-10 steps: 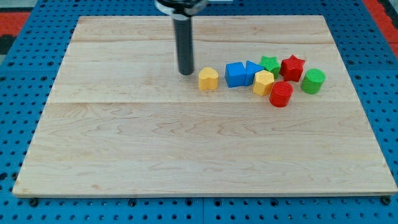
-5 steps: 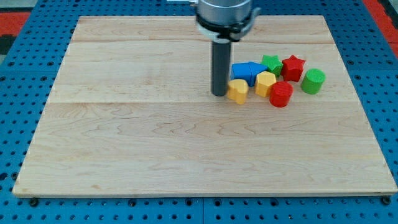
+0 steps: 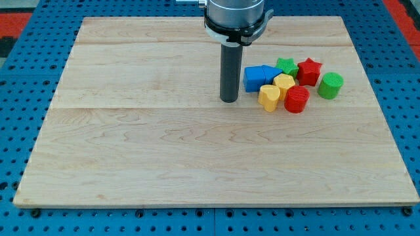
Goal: Push the yellow heart into the yellow hexagon
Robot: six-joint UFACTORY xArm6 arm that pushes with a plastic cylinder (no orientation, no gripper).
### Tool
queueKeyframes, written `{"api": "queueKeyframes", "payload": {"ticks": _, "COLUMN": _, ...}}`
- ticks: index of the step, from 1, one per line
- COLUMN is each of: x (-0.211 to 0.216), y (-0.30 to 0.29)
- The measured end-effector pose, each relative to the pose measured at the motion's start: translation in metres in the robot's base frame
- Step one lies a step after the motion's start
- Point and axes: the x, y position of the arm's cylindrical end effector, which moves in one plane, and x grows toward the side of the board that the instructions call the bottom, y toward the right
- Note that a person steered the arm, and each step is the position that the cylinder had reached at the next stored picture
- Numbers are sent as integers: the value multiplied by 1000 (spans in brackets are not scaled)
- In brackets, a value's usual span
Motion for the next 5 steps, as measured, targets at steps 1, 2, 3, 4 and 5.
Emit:
{"api": "queueKeyframes", "payload": {"ticks": 1, "x": 2, "y": 5}}
{"api": "queueKeyframes", "payload": {"ticks": 2, "x": 14, "y": 34}}
{"api": "queueKeyframes", "payload": {"ticks": 3, "x": 32, "y": 39}}
{"api": "queueKeyframes", "payload": {"ticks": 4, "x": 51, "y": 50}}
{"api": "queueKeyframes", "payload": {"ticks": 5, "x": 64, "y": 51}}
